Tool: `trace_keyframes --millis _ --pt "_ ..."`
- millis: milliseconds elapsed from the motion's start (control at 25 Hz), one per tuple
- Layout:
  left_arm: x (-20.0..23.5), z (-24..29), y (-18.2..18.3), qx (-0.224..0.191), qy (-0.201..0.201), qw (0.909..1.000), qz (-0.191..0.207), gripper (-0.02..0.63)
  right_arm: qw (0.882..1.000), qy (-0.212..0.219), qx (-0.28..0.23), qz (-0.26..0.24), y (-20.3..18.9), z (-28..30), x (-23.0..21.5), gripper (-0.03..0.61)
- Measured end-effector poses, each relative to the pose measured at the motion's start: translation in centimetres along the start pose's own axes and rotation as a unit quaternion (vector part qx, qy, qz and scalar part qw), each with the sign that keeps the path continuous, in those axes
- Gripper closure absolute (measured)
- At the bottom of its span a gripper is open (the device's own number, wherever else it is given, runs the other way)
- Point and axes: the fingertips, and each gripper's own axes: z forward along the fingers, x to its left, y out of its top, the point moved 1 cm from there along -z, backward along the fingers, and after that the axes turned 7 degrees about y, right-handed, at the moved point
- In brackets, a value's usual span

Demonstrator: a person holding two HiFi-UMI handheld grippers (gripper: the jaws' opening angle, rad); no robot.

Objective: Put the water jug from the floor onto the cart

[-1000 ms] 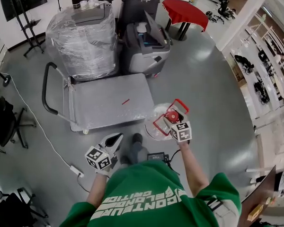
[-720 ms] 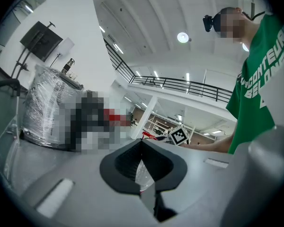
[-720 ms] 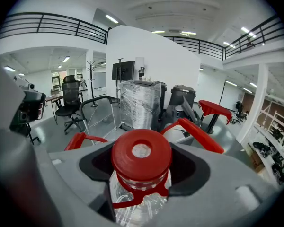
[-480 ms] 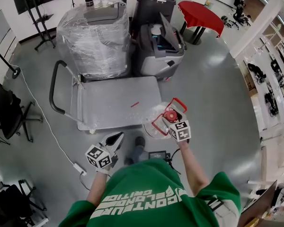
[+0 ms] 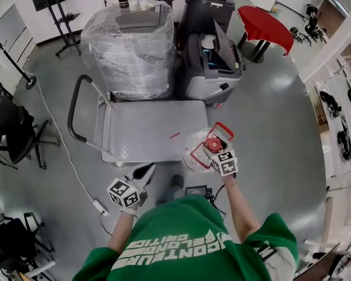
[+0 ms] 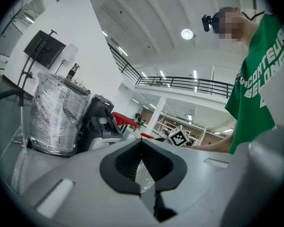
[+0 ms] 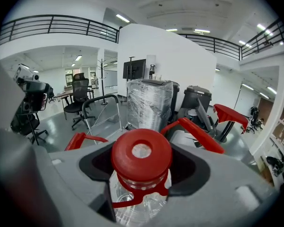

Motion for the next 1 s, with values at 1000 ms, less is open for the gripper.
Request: trace_keyframes --millis 1000 --pt "0.7 7.5 0.9 -0.003 0.046 0.9989 -0.005 0.604 0.996 0.078 0.007 -0.053 2.5 6.6 -4.4 0.276"
